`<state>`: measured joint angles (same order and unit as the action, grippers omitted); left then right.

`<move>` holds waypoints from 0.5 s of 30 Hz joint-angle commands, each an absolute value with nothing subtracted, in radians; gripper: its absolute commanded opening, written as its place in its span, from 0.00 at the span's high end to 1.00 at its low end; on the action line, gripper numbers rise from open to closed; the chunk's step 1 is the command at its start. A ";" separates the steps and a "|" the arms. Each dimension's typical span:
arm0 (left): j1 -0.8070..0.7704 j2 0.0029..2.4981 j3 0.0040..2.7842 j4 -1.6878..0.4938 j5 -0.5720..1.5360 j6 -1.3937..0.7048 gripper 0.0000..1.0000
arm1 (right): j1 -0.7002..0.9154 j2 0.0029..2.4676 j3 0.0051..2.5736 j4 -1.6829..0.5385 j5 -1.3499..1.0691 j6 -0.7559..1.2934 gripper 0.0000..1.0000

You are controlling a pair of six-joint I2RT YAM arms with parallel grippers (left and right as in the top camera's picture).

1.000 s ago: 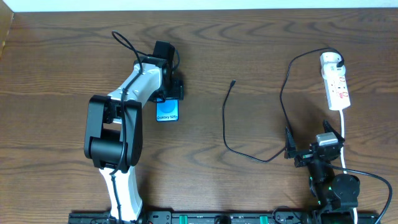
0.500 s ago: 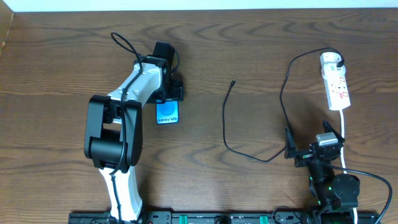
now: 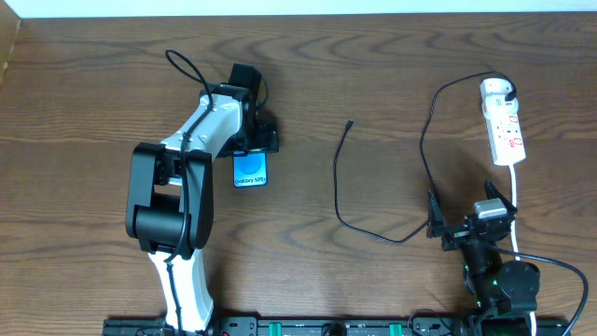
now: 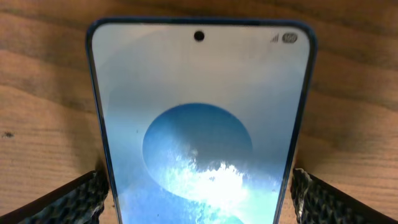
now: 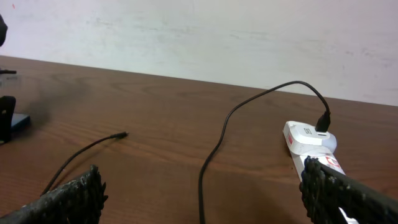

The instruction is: Plug charger to phone and switch on socket

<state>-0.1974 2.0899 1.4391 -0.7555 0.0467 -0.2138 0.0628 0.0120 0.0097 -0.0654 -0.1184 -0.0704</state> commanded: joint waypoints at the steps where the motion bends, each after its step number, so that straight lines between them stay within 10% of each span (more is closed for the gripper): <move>1: -0.198 2.133 1.422 -0.781 0.018 -0.236 0.04 | 0.059 0.006 0.006 -0.067 -0.114 -0.076 0.01; 15: -0.198 2.133 1.422 -0.779 0.017 -0.239 0.23 | 0.059 0.006 0.006 -0.067 -0.114 -0.076 0.01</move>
